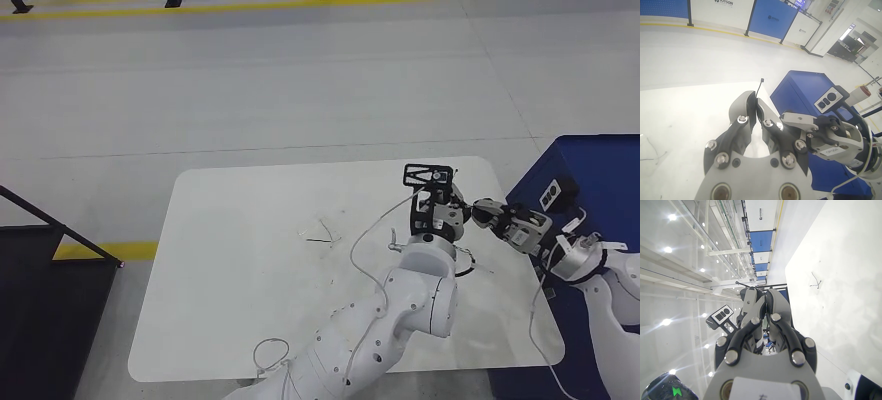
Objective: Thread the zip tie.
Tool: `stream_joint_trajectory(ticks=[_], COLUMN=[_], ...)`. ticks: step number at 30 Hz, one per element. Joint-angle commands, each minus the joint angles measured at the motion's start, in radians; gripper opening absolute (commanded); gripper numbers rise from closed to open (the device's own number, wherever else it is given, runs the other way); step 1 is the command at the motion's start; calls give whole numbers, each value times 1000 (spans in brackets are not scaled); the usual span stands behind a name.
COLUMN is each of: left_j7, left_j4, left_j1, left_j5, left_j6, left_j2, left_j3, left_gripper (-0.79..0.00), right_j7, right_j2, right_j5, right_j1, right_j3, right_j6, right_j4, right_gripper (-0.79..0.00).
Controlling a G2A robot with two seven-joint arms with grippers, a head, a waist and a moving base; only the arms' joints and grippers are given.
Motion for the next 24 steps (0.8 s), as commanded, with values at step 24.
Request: stream_joint_trajectory(ticks=[24], left_j7=[309], left_j4=[58], left_j1=[55], left_j5=[307], left_j6=[169], left_j2=[14], left_j3=[73], left_gripper=[0], right_j7=[-31], right_j2=[17], right_j5=[255], right_j1=[106], right_j3=[9], right_j6=[454], right_j4=[116], right_gripper=[-785])
